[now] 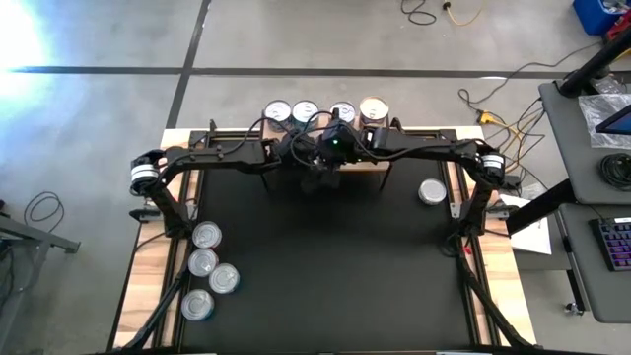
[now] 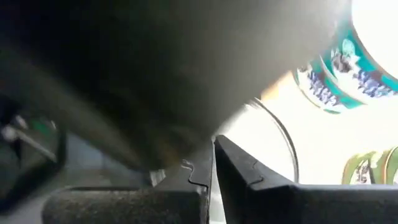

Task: Stack canned seafood by type on shelf
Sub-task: Put the bottom green tuna can on the shelf

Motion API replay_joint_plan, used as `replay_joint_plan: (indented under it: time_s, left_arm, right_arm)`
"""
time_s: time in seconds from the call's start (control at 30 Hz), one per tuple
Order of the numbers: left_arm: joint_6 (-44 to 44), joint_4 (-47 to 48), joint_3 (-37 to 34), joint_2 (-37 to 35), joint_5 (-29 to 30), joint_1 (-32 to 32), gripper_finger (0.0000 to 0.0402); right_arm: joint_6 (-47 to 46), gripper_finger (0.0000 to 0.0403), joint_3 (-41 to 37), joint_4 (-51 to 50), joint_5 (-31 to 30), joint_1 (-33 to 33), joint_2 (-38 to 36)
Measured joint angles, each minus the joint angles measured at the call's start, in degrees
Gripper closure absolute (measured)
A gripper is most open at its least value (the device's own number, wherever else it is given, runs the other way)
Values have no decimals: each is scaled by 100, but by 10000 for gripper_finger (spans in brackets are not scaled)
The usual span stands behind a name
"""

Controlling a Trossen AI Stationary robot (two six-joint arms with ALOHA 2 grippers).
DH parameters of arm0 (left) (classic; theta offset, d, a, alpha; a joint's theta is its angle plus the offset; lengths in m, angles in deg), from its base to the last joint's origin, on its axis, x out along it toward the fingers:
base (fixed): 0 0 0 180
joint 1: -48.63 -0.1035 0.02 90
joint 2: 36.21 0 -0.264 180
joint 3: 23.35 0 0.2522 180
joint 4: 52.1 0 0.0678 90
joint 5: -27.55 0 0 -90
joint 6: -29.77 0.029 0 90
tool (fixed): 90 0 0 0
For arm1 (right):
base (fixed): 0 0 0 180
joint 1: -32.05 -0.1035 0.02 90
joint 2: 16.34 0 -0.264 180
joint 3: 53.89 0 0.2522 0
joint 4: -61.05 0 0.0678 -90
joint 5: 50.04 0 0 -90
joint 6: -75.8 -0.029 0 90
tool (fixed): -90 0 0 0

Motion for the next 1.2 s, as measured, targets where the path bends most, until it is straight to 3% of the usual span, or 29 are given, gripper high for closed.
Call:
replay_joint_plan:
  time_s: [0.43,0.67,1.2]
  left_arm:
    - [-12,-149,-20,-36,-17,4,2]
    - [-102,414,-9,-256,-24,15,2]
    - [-1302,1700,-340,-1872,2,301,13]
  right_arm:
    - [-216,390,-31,-404,412,329,-11]
    - [-224,390,-28,-536,426,418,-15]
    - [258,390,-57,-809,362,626,-199]
